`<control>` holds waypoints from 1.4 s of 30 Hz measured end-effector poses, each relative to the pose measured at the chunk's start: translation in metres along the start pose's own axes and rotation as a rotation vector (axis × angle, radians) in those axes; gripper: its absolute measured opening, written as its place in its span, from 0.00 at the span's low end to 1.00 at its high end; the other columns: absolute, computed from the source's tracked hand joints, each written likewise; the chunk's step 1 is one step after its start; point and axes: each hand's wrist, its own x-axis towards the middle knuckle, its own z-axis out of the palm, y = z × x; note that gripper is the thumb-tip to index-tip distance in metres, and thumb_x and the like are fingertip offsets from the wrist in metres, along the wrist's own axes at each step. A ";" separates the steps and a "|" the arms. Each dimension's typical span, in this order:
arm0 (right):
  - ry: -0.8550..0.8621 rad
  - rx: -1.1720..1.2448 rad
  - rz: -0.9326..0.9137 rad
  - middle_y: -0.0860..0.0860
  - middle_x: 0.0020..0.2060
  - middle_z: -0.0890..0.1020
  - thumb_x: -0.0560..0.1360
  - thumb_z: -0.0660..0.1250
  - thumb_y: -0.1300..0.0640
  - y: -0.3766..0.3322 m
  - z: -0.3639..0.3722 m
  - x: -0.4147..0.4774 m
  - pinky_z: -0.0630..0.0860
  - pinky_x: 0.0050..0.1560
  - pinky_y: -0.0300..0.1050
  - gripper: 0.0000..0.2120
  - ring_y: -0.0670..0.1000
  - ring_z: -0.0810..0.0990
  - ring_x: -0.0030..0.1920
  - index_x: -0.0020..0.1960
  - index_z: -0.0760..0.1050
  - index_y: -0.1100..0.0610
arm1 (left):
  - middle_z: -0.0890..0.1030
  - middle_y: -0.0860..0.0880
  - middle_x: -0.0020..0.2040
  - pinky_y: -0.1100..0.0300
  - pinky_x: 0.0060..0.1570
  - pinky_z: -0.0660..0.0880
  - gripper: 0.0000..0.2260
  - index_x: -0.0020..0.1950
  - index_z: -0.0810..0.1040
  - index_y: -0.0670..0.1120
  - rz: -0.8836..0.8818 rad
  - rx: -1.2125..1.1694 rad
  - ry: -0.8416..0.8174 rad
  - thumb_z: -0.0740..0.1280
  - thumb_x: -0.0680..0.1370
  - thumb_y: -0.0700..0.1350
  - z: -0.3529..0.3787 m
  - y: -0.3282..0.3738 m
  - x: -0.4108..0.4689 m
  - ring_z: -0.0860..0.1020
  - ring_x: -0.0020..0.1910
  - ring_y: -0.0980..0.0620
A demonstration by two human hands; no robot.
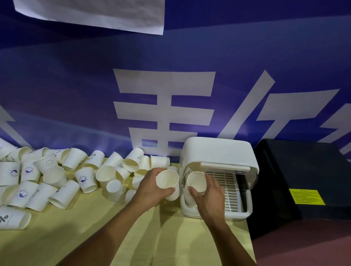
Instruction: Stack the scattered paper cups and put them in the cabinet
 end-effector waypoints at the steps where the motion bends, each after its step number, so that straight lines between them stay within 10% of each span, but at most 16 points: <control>1: -0.014 -0.008 0.007 0.51 0.71 0.74 0.73 0.72 0.38 0.000 0.000 0.001 0.68 0.68 0.51 0.37 0.55 0.69 0.70 0.77 0.66 0.51 | 0.73 0.52 0.65 0.53 0.59 0.75 0.33 0.70 0.68 0.52 0.008 -0.001 -0.003 0.79 0.69 0.50 0.000 0.002 0.000 0.73 0.60 0.50; 11: 0.071 0.164 -0.148 0.46 0.59 0.80 0.74 0.71 0.54 -0.001 -0.017 -0.024 0.73 0.62 0.48 0.18 0.51 0.76 0.61 0.64 0.78 0.53 | 0.75 0.53 0.62 0.56 0.55 0.75 0.31 0.67 0.71 0.52 0.099 -0.034 0.009 0.79 0.68 0.53 -0.002 0.020 -0.015 0.75 0.58 0.51; 22: -0.099 0.356 -0.142 0.33 0.53 0.80 0.68 0.78 0.44 -0.013 -0.027 -0.052 0.76 0.50 0.37 0.30 0.38 0.78 0.54 0.67 0.71 0.38 | 0.76 0.56 0.59 0.64 0.49 0.74 0.29 0.64 0.70 0.55 0.169 -0.064 -0.099 0.79 0.67 0.53 0.014 0.040 -0.033 0.75 0.57 0.56; 42: 0.153 0.309 0.129 0.46 0.60 0.79 0.70 0.75 0.47 0.043 -0.048 -0.044 0.77 0.58 0.50 0.36 0.50 0.79 0.60 0.72 0.61 0.47 | 0.75 0.50 0.60 0.61 0.51 0.73 0.32 0.68 0.70 0.48 0.098 0.006 -0.197 0.79 0.69 0.51 0.052 0.019 -0.015 0.75 0.54 0.53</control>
